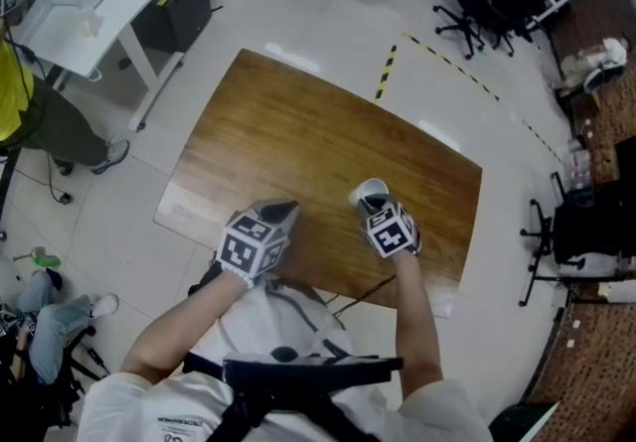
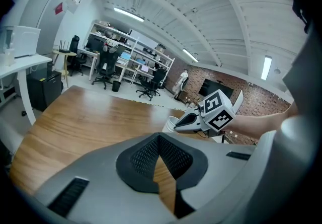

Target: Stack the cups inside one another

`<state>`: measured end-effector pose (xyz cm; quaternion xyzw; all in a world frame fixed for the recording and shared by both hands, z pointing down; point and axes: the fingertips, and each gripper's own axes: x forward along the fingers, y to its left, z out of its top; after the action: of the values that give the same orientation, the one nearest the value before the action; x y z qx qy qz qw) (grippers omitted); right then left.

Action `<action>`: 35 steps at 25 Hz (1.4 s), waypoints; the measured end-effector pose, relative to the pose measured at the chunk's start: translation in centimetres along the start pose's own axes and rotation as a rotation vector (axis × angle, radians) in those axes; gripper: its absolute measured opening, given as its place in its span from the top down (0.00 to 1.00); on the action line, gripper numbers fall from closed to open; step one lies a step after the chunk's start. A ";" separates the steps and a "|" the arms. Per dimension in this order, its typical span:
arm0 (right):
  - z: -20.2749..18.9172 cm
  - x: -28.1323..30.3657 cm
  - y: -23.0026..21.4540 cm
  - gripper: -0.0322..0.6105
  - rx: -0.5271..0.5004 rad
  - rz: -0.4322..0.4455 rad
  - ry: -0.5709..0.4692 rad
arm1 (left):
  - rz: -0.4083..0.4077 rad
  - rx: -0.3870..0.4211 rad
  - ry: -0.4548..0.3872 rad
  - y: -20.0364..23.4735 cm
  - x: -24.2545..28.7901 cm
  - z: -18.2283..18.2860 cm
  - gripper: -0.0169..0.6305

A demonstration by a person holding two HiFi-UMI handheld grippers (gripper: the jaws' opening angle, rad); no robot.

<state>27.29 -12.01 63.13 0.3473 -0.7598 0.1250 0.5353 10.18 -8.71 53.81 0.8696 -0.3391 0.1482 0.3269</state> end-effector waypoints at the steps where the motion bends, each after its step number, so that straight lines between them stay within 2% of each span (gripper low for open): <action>1: 0.0 0.0 0.0 0.88 -0.001 0.000 0.000 | 0.001 -0.002 -0.001 0.1 0.0 0.0 0.98; 14: 1.0 -0.6 -0.2 0.86 0.000 -0.032 -0.032 | 0.000 -0.005 0.000 0.4 -0.4 -0.4 0.98; 19: 1.8 -2.4 -1.3 0.85 0.017 -0.083 -0.077 | -0.007 -0.002 0.004 0.2 -0.5 -0.5 0.98; 25: 3.4 -6.0 -2.8 0.85 0.078 -0.129 -0.183 | -0.022 0.009 0.012 -0.1 -0.4 -0.7 0.98; 31: 6.1 -10.6 -3.3 0.85 0.189 -0.150 -0.348 | -0.039 0.013 0.013 -0.3 -0.5 -0.6 0.98; 35: 7.3 -13.4 -3.4 0.93 0.286 -0.168 -0.464 | -0.039 0.010 0.006 0.1 -0.6 -0.4 0.98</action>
<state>26.74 -13.34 47.55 0.5005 -0.8051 0.1034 0.3010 9.66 -8.14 53.85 0.8773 -0.3202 0.1461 0.3264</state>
